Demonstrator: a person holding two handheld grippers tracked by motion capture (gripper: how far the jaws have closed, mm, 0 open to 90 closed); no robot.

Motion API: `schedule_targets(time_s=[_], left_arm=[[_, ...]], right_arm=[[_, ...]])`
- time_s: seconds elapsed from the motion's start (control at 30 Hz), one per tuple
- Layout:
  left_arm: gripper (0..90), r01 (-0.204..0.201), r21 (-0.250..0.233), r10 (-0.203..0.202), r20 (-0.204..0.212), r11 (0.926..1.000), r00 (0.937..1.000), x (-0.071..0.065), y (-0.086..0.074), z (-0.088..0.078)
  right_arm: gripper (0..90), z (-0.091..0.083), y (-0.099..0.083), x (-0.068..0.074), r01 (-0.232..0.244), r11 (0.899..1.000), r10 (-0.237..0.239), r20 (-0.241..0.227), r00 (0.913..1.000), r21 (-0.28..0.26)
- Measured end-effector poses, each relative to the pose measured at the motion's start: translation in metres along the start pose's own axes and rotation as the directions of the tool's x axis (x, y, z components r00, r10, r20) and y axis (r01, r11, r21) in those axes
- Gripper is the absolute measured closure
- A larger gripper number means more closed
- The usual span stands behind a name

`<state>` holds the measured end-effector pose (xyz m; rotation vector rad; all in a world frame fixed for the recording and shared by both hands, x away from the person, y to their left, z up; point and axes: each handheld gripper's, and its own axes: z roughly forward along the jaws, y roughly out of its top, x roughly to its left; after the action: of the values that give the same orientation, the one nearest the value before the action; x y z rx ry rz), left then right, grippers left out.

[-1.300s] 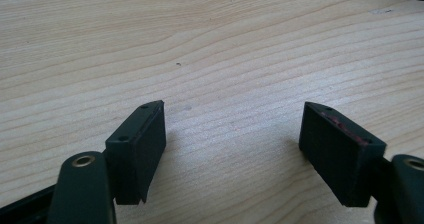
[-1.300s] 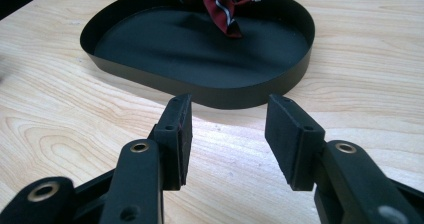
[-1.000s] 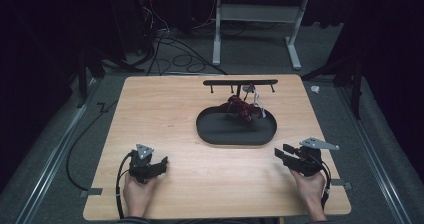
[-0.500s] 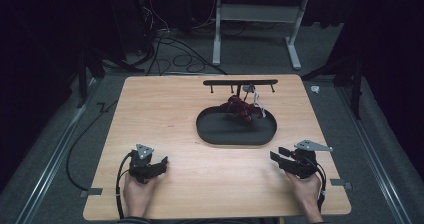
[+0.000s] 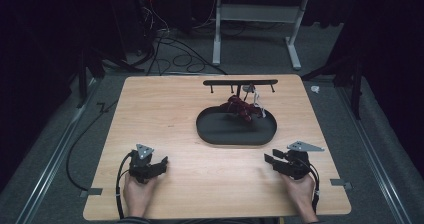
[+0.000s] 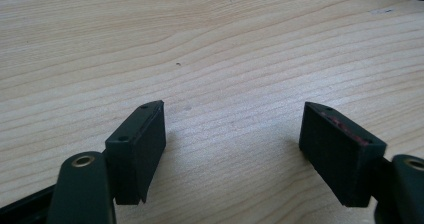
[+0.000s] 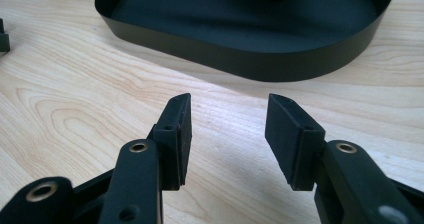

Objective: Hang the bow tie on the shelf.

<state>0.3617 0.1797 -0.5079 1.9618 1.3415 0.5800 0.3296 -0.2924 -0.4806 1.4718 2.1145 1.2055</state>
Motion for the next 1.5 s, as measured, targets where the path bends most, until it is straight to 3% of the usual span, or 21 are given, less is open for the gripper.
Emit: schedule_targets(time_s=[0.63, 0.97, 1.3, 1.4, 1.5], left_arm=[[27.1, -0.001, 0.001, 0.001, 0.0, 1.0, 1.0, 0.0, 0.0, 0.0], [27.0, 0.0, 0.001, 0.0, 0.0, 1.0, 1.0, 0.0, 0.0, 0.0], [26.9, -0.001, 0.0, 0.001, 0.001, 1.0, 1.0, 0.0, 0.0, 0.0], [26.9, -0.003, 0.002, 0.003, 0.002, 1.0, 1.0, 0.0, 0.0, 0.0], [26.9, -0.002, 0.002, 0.002, 0.001, 1.0, 1.0, 0.0, 0.0, 0.0]], right_arm=[[55.3, 0.019, -0.006, 0.007, 0.018, 0.999, -0.019, 0.018, 0.9997, 0.047], [54.3, 0.027, -0.006, 0.012, 0.061, 0.996, -0.063, 0.044, 0.997, 0.061], [50.9, 0.034, -0.007, 0.022, 0.136, 0.988, -0.143, 0.098, 0.9848, 0.079], [45.2, 0.036, -0.007, 0.026, 0.195, 0.976, -0.205, 0.115, 0.9719, 0.097], [43.0, 0.037, -0.006, 0.025, 0.186, 0.977, -0.197, 0.106, 0.9748, 0.099]])
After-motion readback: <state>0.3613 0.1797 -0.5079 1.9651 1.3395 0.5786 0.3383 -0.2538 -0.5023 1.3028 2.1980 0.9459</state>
